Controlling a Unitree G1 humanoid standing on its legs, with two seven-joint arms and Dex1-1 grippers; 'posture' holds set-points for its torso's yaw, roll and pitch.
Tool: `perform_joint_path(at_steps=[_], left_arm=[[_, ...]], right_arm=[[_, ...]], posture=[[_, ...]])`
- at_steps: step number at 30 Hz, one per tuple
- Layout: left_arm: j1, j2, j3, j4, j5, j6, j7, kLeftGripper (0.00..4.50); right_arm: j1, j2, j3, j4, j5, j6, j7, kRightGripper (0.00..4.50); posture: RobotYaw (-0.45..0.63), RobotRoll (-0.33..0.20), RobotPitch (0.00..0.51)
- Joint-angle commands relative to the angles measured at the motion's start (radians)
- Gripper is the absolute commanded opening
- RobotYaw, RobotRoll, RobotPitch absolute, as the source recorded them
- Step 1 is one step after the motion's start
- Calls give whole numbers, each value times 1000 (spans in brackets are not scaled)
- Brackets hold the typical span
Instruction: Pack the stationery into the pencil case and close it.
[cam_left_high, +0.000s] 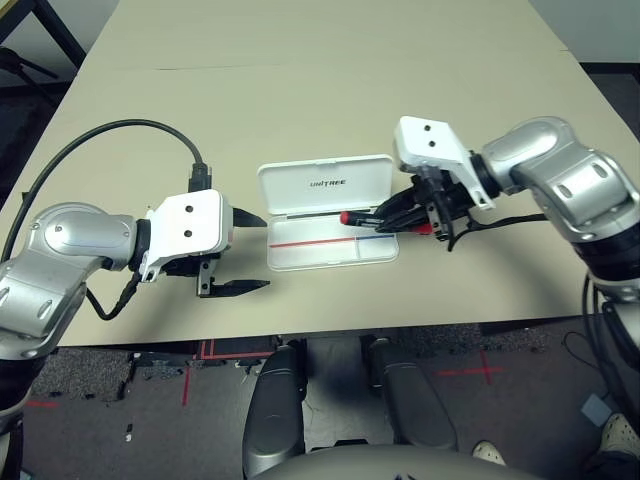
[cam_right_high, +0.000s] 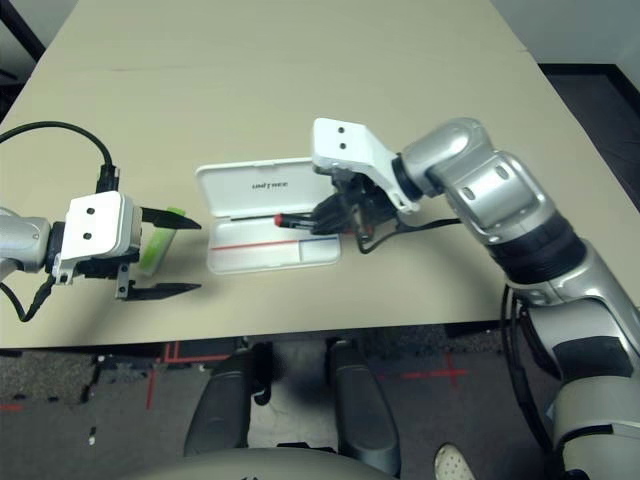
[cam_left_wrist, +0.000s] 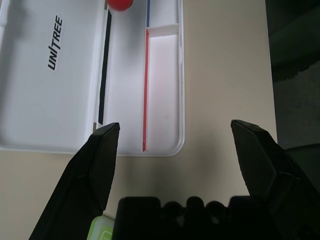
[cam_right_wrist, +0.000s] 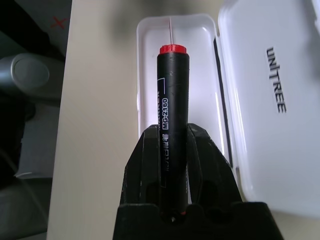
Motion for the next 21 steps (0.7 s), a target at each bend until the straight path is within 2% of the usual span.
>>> perform_joint_path(at_steps=[1, 9, 19, 21], left_arm=[[22, 3, 1, -26, 5, 12, 16, 4500], [40, 3, 10, -44, 2, 22, 42, 4500], [59, 8, 20, -59, 0, 29, 57, 4500], [60, 9, 20, -57, 0, 28, 57, 4500]], right_arm=[[-19, 42, 36, 42, -47, -76, -7, 491], [-17, 146, 83, 150, -137, -232, -10, 491], [21, 217, 78, 239, -195, -345, -37, 491], [34, 229, 63, 244, -193, -366, -50, 1241]], posture=[[72, 0, 221], [94, 0, 216], [104, 0, 216], [102, 0, 216]])
